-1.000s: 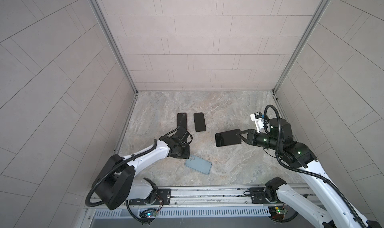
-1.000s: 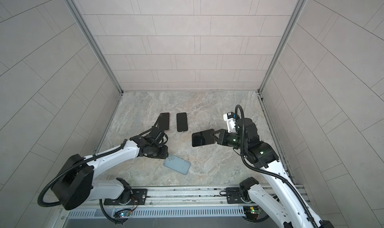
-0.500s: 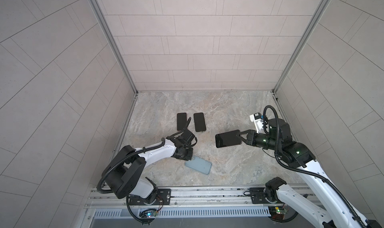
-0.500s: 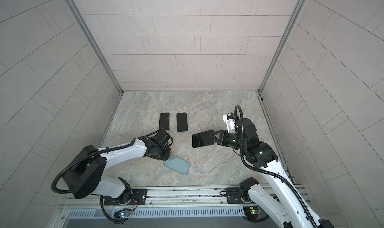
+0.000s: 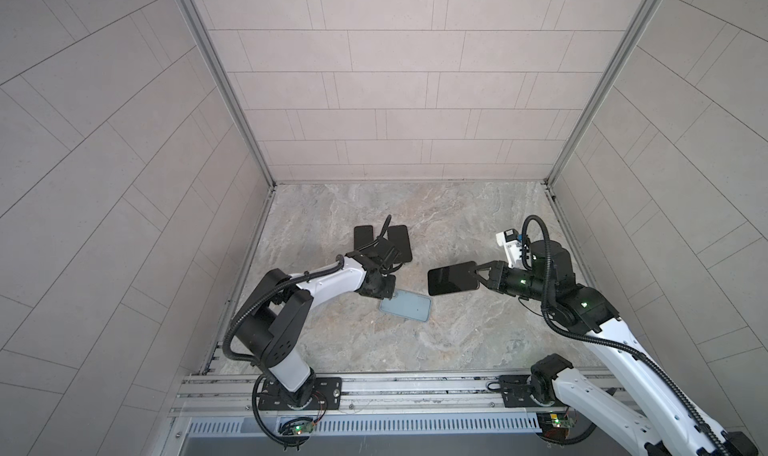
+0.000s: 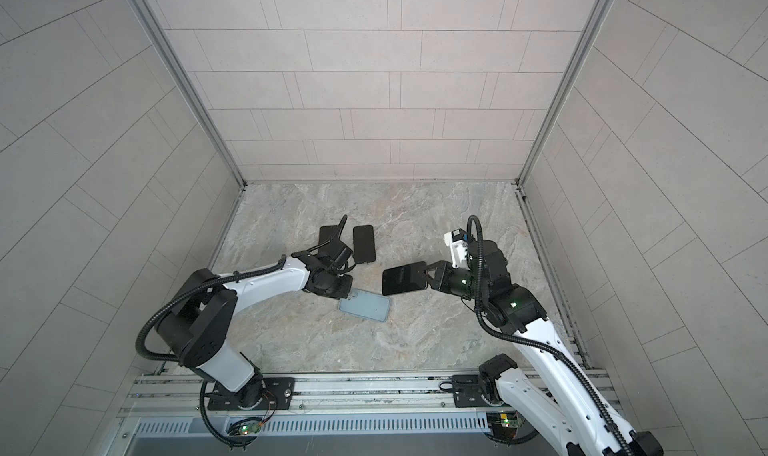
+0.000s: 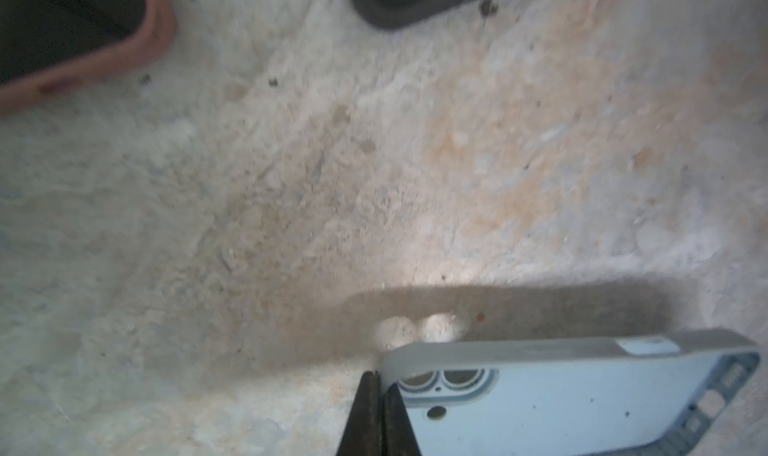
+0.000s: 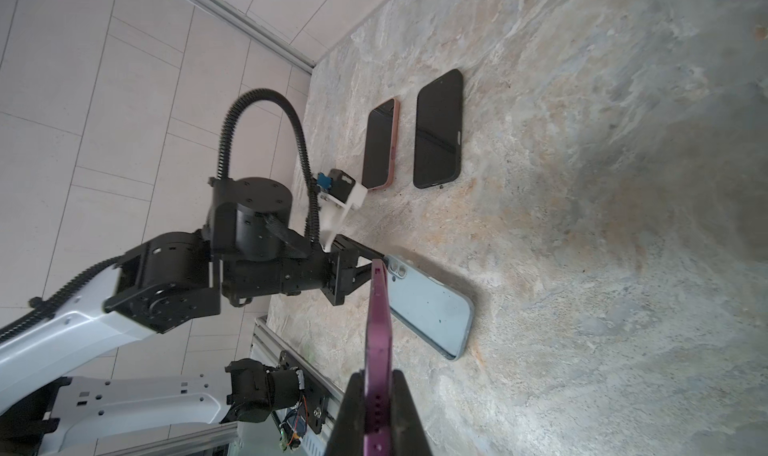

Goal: Put the phone into the phone case
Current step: 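Lower the left gripper onto the pale blue case and grip its edge, then bring the phone over the case with the right gripper while the left holds the case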

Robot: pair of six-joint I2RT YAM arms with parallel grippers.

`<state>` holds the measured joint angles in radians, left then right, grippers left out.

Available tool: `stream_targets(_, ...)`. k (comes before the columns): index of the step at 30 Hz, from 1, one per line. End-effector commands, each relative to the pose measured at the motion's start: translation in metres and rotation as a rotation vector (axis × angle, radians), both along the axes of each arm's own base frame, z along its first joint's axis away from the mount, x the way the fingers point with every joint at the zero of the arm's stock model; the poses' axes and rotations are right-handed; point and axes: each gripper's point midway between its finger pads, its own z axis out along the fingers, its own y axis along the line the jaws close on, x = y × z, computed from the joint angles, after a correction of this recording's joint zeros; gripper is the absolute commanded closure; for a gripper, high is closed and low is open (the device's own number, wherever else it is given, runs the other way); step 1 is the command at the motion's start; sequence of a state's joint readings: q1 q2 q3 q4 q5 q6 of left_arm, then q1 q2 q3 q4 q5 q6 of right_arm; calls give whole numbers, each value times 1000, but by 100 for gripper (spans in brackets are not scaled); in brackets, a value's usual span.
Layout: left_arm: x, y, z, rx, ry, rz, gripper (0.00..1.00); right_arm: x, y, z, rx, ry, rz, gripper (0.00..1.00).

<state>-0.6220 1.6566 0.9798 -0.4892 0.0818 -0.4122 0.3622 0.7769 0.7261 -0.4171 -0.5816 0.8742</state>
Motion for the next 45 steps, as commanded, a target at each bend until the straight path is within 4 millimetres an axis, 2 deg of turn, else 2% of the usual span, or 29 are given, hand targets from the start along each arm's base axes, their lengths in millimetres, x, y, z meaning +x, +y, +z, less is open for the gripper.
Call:
stream_targets(1,17,-1,8,0,-18,-1,100,12,8,7,146,-19,-58,100)
stream_targets(2,20,-3,9,-6,-19,0,100,14,8,-4,159,-2,-74,100)
stream_targets(6,21,-7,4,-22,2,0,100,21,16,-25,222,30,-97,100)
stream_targets(10,18,-12,-4,-52,26,10,100,28,30,-33,222,12,-73,100)
stream_targets(13,14,-14,-2,-81,38,18,100,31,40,-34,197,-9,-48,100)
stream_targets(14,13,-16,1,-95,38,20,85,33,42,-34,198,-11,-47,100)
stream_targets(15,11,-16,4,-108,39,24,66,34,44,-36,198,-7,-43,100)
stream_targets(16,11,-17,10,-127,29,30,54,36,46,-37,197,-6,-40,100)
stream_targets(17,10,-18,17,-145,16,31,51,38,47,-39,190,-3,-38,100)
stream_targets(21,12,-18,43,-248,-12,56,49,41,54,-44,181,8,-29,100)
stream_targets(23,15,-20,53,-354,-12,88,49,42,59,-46,176,10,-25,100)
stream_targets(27,21,-25,59,-621,-1,174,51,42,68,-55,152,9,-21,100)
stream_targets(29,22,-23,55,-694,15,219,52,42,71,-61,140,7,-26,100)
stream_targets(34,13,-16,38,-706,49,297,49,46,69,-75,116,29,-75,100)
stream_targets(45,3,-19,8,-765,117,339,46,53,70,-98,123,94,-126,100)
